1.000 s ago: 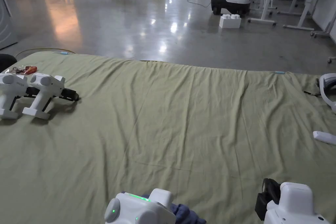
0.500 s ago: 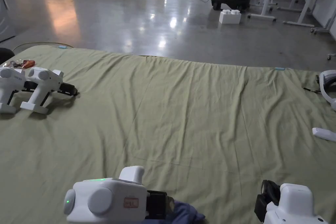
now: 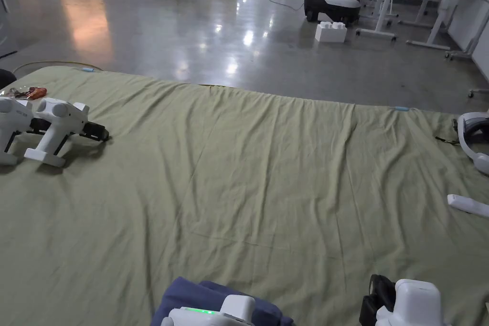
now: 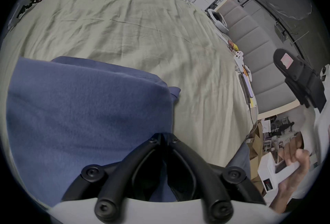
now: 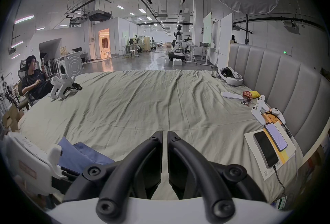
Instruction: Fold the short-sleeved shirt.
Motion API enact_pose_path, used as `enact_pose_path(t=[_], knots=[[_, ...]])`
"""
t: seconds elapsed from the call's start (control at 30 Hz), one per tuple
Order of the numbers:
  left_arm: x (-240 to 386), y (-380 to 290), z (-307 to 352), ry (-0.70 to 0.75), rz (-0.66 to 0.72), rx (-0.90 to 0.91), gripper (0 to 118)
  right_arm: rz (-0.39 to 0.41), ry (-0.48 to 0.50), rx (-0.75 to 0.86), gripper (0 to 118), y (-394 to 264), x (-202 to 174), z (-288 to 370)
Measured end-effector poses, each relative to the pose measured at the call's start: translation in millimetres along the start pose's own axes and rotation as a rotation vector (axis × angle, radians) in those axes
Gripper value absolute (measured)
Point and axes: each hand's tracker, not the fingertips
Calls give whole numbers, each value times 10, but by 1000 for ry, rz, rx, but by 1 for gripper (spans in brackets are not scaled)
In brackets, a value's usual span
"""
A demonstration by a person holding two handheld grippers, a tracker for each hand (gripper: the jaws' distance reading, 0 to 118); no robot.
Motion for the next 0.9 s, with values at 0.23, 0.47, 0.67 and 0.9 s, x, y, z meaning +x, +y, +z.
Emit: enact_pose_path(t=[0.23, 0.47, 0.67, 0.9], knots=[[-84, 107, 357, -66, 49, 67, 10, 12, 11, 30, 7, 89, -84, 64], [-102, 352, 1365, 111, -133, 540, 10, -16, -4, 133, 7, 363, -214, 119], [-56, 267, 1876, 366, -294, 938, 10, -36, -30, 250, 7, 583, -356, 166], [-117, 226, 2010, 556, -338, 1164, 10, -10, -54, 370, 7, 723, -517, 228]])
